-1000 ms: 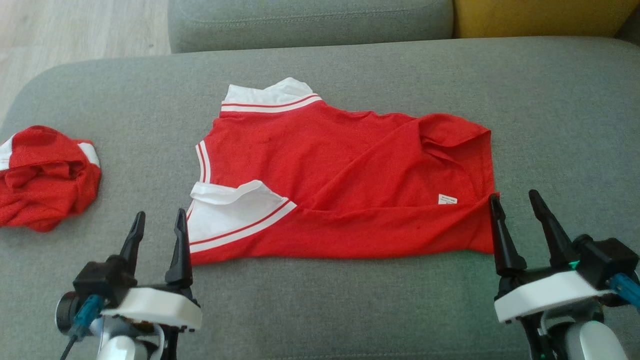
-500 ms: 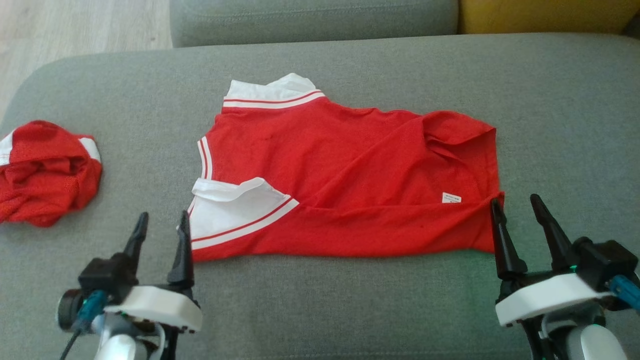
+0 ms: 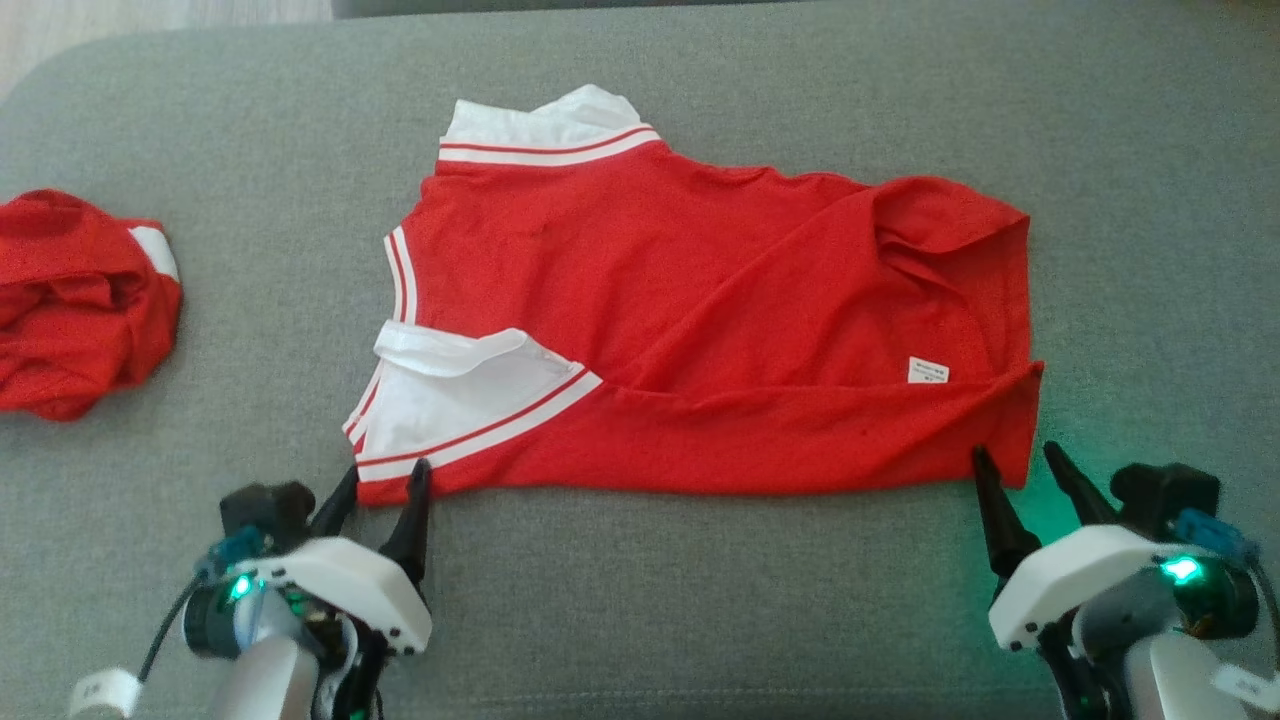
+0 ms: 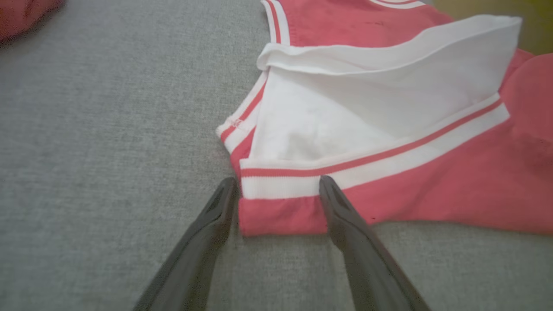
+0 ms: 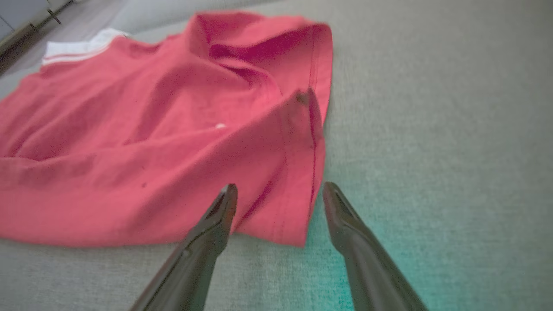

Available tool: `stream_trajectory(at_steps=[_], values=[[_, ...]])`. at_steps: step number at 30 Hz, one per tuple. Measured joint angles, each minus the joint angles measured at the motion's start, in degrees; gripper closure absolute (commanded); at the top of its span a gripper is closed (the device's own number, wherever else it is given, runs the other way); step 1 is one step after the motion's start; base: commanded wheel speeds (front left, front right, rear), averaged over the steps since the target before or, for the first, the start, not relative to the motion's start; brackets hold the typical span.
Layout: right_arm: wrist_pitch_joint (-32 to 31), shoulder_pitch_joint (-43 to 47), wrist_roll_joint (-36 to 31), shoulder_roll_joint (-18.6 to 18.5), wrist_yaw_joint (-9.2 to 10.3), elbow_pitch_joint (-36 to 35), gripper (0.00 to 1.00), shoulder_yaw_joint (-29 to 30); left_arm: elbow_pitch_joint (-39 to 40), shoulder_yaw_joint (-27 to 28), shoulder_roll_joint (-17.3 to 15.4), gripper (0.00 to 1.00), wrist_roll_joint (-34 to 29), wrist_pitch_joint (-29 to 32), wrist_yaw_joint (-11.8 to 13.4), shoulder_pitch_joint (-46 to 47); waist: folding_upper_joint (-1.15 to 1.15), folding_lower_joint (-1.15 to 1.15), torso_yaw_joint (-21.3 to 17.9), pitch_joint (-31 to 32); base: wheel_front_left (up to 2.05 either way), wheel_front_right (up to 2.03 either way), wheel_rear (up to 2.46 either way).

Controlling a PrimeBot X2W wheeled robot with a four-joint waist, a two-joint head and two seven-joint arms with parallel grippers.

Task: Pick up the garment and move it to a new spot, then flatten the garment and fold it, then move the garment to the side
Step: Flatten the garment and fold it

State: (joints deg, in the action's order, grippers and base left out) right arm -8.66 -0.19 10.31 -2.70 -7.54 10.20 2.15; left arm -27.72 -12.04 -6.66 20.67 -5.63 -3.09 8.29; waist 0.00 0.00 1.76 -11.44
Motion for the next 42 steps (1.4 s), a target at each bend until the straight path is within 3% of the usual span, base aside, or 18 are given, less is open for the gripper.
stream_trajectory(at_steps=[5, 6, 7, 8, 16, 22, 36, 37, 38, 39, 42], values=[[-6.48, -1.65, 1.58, 0.02, 0.0, 3.53, 0.0, 0.84, -3.13, 0.29, 0.37, 0.0, 2.88, 2.07, -1.42, 3.46, 0.0, 0.0, 0.2, -1.17, 0.0, 0.0, 0.0], [-6.84, -1.67, 2.54, 0.02, 0.0, 3.52, 0.19, 0.88, -3.74, 0.35, 0.41, 0.14, 3.52, 2.55, -1.71, 4.03, 0.0, 0.0, 0.29, -1.28, 0.0, 0.0, 0.0], [-7.87, -1.73, 3.19, 0.01, 0.0, 3.5, 0.71, 0.96, -4.1, 0.33, 0.43, 0.63, 4.0, 2.99, -2.02, 4.47, 0.0, 0.0, 0.36, -1.37, 0.0, 0.0, 0.0], [-8.32, -1.88, 3.85, 0.01, 0.0, 3.44, 1.0, 1.07, -4.47, 0.34, 0.35, 1.0, 4.05, 3.08, -2.03, 4.81, 0.0, 0.0, 0.39, -1.39, 0.0, 0.0, 0.0], [-8.75, -2.1, 5.26, 0.1, 0.0, 2.16, 1.0, 1.49, -4.41, 0.77, 0.26, 1.0, 4.39, 0.4, -2.26, 4.61, 0.0, 0.0, 0.14, -1.44, 0.0, 0.0, 0.0], [-8.84, -1.4, 5.27, -0.04, 0.0, 0.3, 1.0, 3.09, 1.92, 1.97, 0.24, 1.0, 5.86, -0.77, -0.76, 0.53, 0.0, 0.0, 0.09, -0.36, 0.0, 0.0, 0.0], [-12.34, 5.3, 7.53, -1.32, 0.0, -1.57, 1.0, 6.72, 17.58, 1.57, 0.05, 1.0, 6.72, 5.82, 4.15, -13.69, 0.0, 0.0, 0.41, 3.61, 0.0, 0.0, 0.0], [-12.54, 5.37, 7.64, -1.3, 0.0, -1.63, 0.75, 6.78, 17.84, 1.55, 0.02, 1.0, 6.76, 6.17, 4.33, -14.11, 0.0, 0.0, 0.29, 3.69, 0.0, 0.0, 0.0], [-12.54, 5.42, 7.98, -1.27, 0.0, -1.62, 0.31, 6.81, 18.04, 1.49, 0.02, 0.62, 6.9, 6.33, 4.67, -14.32, 0.0, 0.0, 0.19, 3.77, 0.0, 0.0, 0.0], [-12.52, 5.41, 8.28, -1.25, 0.0, -1.63, 0.0, 6.81, 18.09, 1.44, -0.01, 0.0, 6.92, 6.58, 4.75, -14.33, 0.0, 0.0, 0.09, 3.87, 0.0, 0.0, 0.0], [-11.02, 5.44, 8.51, -1.25, 0.0, -2.72, 0.0, 6.72, 18.42, 1.58, -0.33, 0.0, 6.57, 5.76, 5.71, -14.32, 0.0, 0.0, -0.06, 4.08, 0.0, 0.0, 0.0]])
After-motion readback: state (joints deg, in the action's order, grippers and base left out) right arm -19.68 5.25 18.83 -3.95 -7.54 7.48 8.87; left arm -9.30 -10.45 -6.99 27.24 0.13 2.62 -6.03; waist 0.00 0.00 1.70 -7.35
